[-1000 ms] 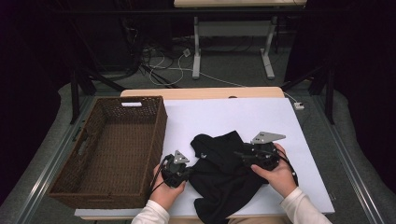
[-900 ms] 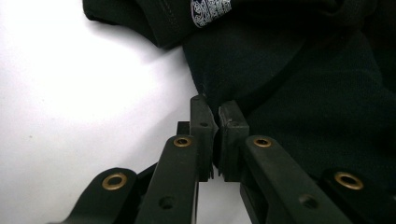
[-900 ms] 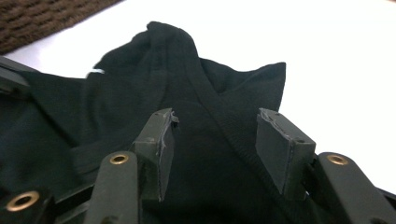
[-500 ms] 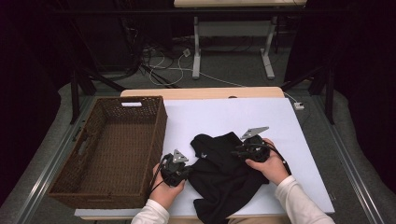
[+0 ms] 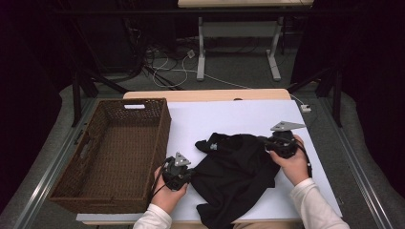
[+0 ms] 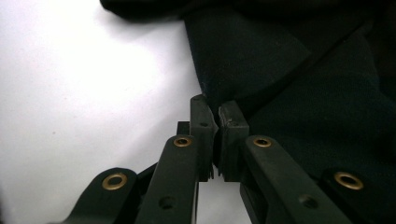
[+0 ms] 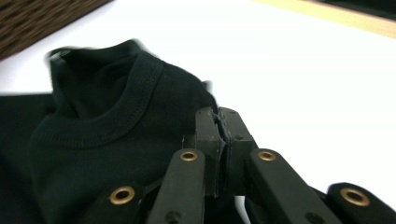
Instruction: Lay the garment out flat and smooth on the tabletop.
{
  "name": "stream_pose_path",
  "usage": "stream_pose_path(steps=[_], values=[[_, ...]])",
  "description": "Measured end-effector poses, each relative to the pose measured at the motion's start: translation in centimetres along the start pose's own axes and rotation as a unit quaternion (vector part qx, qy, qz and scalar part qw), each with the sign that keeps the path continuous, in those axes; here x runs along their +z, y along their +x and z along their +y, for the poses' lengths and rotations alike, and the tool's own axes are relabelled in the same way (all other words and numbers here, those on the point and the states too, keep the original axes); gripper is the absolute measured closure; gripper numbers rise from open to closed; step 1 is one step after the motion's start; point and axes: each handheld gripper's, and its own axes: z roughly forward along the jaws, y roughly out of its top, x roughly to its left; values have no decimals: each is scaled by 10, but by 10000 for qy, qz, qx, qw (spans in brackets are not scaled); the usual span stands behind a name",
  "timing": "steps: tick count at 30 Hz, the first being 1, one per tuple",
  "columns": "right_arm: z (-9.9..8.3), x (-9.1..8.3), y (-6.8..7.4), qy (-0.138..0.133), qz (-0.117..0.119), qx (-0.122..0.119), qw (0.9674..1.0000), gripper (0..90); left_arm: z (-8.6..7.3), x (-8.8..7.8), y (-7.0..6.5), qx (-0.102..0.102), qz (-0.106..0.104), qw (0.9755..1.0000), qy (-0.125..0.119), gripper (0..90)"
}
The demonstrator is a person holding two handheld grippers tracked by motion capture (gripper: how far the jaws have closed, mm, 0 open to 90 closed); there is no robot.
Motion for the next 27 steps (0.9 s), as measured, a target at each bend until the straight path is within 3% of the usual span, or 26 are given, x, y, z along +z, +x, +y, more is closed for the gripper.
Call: stream_pose_path(steps=[4, 6, 7, 9, 12, 13, 16, 19, 21, 24, 27], values=[[-8, -13, -31, -78, -485, 458, 9977, 875, 0, -1, 1, 17, 28, 10000, 3, 868], [-14, -17, -45, -69, -702, 672, 9952, 875, 0, -1, 0, 32, 59, 10000, 21, 868], [-20, -20, -58, -78, -939, 845, 9920, 875, 0, -1, 0, 40, 67, 10000, 15, 868], [-23, -23, -65, -27, -1047, 924, 9902, 875, 0, -2, -1, -6, 80, 10000, 14, 868], [-31, -28, -81, -26, -1312, 1234, 9836, 875, 0, -4, 0, 16, 138, 9999, 6, 868], [-36, -30, -88, 23, -1466, 1366, 9797, 875, 0, -6, 1, 27, 170, 9998, 23, 868], [-41, -31, -92, 89, -1513, 1485, 9772, 875, -1, -8, 3, -7, 179, 9998, 25, 868], [-44, -27, -93, 174, -1428, 1499, 9782, 843, -1, -7, -1, 51, 168, 9998, 29, 867], [-43, -24, -89, 206, -1445, 1405, 9793, 761, 0, -7, -3, 54, 167, 9998, 17, 865], [-37, -23, -76, 78, -1340, 1150, 9842, 632, 0, -6, -4, 84, 157, 9998, 6, 857], [-33, -24, -68, -7, -1276, 1012, 9866, 591, -1, -5, -4, 60, 135, 9999, -17, 855]])
